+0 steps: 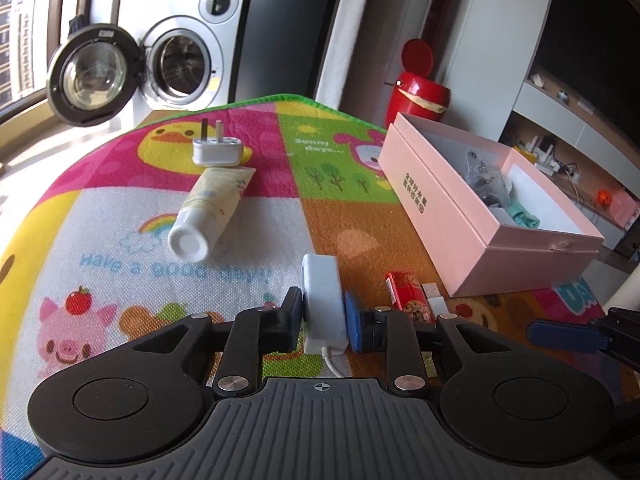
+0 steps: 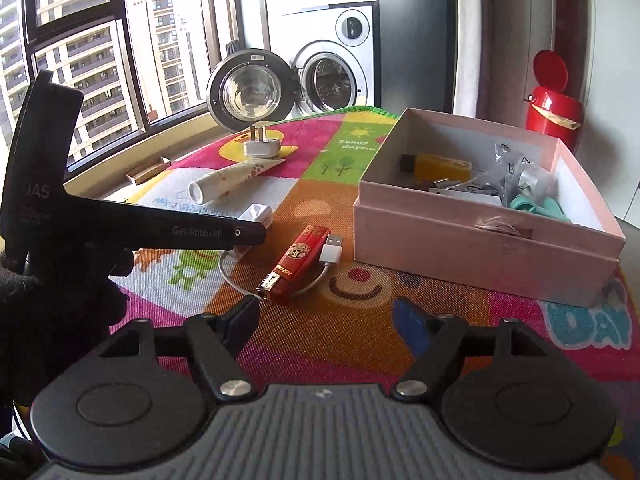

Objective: Organize rigid objects
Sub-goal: 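Grasp the red lighter with the right tool while the left tool holds the white adapter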

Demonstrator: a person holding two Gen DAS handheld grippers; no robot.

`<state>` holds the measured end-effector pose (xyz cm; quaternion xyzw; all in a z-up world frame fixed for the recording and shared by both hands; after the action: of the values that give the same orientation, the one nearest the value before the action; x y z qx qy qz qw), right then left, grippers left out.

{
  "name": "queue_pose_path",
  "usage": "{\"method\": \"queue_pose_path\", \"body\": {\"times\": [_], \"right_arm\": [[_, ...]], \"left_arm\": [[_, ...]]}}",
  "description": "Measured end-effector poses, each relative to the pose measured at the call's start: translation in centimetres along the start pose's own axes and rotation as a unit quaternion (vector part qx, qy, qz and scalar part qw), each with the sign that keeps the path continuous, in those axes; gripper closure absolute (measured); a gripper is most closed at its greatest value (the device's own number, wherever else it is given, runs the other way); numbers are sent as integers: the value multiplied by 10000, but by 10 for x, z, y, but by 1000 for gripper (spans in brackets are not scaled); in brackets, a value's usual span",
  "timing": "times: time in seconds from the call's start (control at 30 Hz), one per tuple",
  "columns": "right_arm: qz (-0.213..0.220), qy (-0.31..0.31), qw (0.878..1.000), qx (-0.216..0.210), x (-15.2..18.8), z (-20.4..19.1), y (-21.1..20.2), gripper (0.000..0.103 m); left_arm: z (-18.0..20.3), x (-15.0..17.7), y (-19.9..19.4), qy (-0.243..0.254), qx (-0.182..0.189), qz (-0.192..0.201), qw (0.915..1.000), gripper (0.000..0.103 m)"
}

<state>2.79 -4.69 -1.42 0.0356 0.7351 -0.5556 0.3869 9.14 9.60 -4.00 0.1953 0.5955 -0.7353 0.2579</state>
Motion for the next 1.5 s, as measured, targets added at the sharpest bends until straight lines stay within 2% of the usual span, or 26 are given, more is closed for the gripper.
{"method": "queue_pose_path", "body": {"times": [0.03,0.1,0.23,0.37,0.5,0.6,0.77,0.8,0.83,0.9,1.07,1.17,1.2,1.23,1.27,1.3,1.33,1.37,1.4,1.43,1.5], "right_arm": [[-42,-110,9999,-74,-3,-6,4,42],[-121,-275,9994,-143,-7,-18,12,47],[-141,-530,9984,-101,-14,-35,25,48],[-18,-670,9974,257,-21,-35,23,48],[-58,-831,9963,194,-16,-40,19,48],[-51,-699,9974,189,-18,-39,21,48],[-263,-557,9980,139,-24,-35,37,49],[-278,-566,9979,112,-22,-35,36,55],[-317,-615,9975,138,-21,-35,36,69],[-346,-695,9964,332,-16,-31,32,79],[-374,-655,9949,665,6,5,12,80],[-351,-808,9911,996,18,30,-1,79],[-347,-807,9884,1237,20,40,-3,73],[-317,-760,9850,1515,21,51,-5,63],[-273,-654,9791,1904,21,66,-7,57],[-227,-527,9726,2254,20,79,-9,45],[-171,-383,9670,2513,20,89,-10,38],[-116,-238,9653,2597,21,96,-12,36],[-86,-109,9689,2469,21,99,-14,33],[-76,9,9748,2229,22,97,-15,25],[-77,262,9873,1566,24,87,-17,12]], "left_arm": [[-3,2,-2,-44,21,-8,10000,77],[-5,7,-6,-84,85,-2,9999,77],[-5,11,-11,-19,97,-1,10000,77],[-6,16,-17,127,110,-68,9998,77],[-12,29,-28,341,325,-200,9987,77],[-15,39,-36,533,394,-288,9974,77],[-28,43,-42,286,352,-248,9987,77],[-31,43,-42,149,396,-218,9989,76],[-32,42,-41,49,414,-195,9989,76],[-31,41,-40,8,385,-140,9992,77],[-26,41,-37,43,376,-14,9993,76],[-25,40,-35,-92,571,3,9983,73],[-24,39,-33,-98,646,-6,9979,73],[-23,39,-33,-86,689,-15,9976,73],[-21,39,-32,-70,702,-23,9975,73],[-20,38,-32,-44,681,-26,9977,73],[-18,38,-31,-7,643,-25,9979,73],[-15,39,-31,37,600,-25,9982,73],[-12,39,-31,108,533,-25,9985,73],[-9,40,-31,218,435,-29,9988,73],[-1,41,-30,501,167,-38,9986,73]]}}
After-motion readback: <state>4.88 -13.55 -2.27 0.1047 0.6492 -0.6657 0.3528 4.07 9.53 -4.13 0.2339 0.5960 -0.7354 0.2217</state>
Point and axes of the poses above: each gripper's, at about its wrist camera, not at the fingertips, and y roughly the way its jaws point, z to its right, x to its underside, the point moved 8 cm from there along y, roughly the way its jaws point, and after that the axes turned 12 degrees about -z, right-handed, at the moved point
